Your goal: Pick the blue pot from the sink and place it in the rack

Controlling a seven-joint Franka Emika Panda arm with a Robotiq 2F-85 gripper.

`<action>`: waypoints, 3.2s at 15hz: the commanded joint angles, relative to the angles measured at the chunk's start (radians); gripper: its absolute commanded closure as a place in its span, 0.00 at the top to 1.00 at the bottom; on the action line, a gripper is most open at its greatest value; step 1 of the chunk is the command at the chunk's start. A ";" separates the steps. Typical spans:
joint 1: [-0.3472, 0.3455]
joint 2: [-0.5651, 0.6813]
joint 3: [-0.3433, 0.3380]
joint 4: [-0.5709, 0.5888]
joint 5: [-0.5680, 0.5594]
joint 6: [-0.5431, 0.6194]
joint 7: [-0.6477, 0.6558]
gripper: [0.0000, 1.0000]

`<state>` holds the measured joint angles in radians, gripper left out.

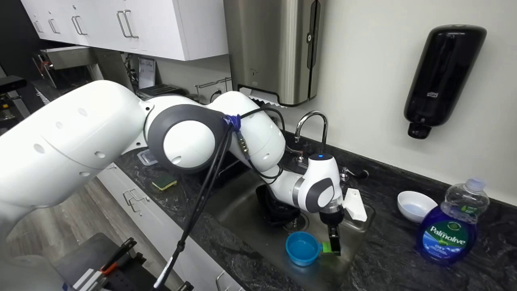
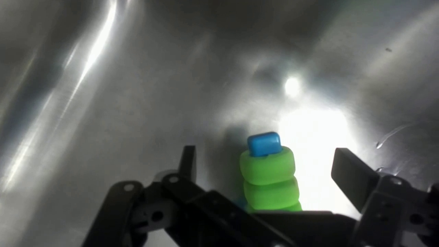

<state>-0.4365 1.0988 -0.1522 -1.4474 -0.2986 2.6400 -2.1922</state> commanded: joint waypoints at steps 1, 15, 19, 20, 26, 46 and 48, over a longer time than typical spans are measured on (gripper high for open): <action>-0.012 -0.024 0.009 -0.050 -0.005 0.026 -0.029 1.00; -0.015 -0.033 0.014 -0.116 -0.009 0.084 -0.035 0.23; -0.013 -0.038 0.014 -0.129 -0.005 0.107 -0.026 0.08; -0.011 -0.040 0.013 -0.133 -0.005 0.110 -0.023 0.07; -0.007 -0.115 0.013 -0.209 0.002 0.117 -0.006 0.08; 0.044 -0.313 -0.002 -0.396 0.085 0.028 0.411 0.08; 0.051 -0.328 -0.006 -0.411 0.087 0.029 0.484 0.08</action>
<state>-0.4032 0.8136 -0.1449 -1.8063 -0.2285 2.6604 -1.7934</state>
